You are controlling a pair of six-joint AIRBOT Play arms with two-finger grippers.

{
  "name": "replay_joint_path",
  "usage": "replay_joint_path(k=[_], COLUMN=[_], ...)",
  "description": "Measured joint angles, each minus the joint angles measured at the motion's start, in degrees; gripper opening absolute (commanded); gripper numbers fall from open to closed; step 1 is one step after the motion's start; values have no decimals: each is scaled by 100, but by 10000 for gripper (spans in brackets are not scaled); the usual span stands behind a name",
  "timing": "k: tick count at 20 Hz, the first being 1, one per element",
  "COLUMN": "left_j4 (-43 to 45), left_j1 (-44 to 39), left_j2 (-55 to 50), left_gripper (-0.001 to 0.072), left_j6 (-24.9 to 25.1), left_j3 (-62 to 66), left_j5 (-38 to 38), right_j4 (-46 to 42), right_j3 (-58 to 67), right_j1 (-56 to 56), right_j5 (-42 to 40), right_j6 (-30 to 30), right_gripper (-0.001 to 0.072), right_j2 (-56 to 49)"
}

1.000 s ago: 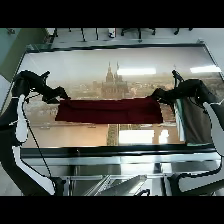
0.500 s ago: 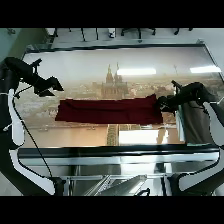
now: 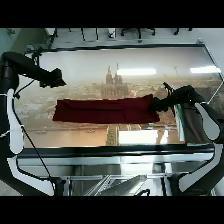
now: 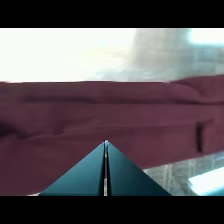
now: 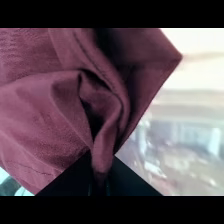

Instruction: Fold the shirts.

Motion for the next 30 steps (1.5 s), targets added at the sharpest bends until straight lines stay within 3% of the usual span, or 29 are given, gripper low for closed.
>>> replay_joint_path(k=[6, 10, 14, 23, 27, 30], left_j4=[-98, -118, -162, -256, -437, -590], left_j1=[-1311, -2249, -3112, -4153, -3919, -3410], left_j2=[-101, -678, -1526, -2771, -2686, -1985], left_gripper=[16, 16, 16, 16, 16, 16], left_j6=[2, 4, 0, -437, -538, -417], left_j3=[-973, -1346, -901, 540, 557, 575], left_j5=[-1290, -2240, -2695, -3080, -2608, -2131], right_j4=[-131, 37, 299, 490, 485, 485], right_j3=[28, 291, 752, 1482, 1515, 1521], right_j1=[-129, -249, -280, -225, -195, -173], right_j5=[48, -619, -1207, -1862, -1941, -1954], right_j6=[-74, -72, 33, 372, 409, 455], right_gripper=[16, 16, 16, 16, 16, 16], right_j2=[472, 1303, 2146, 2820, 2730, 2684])
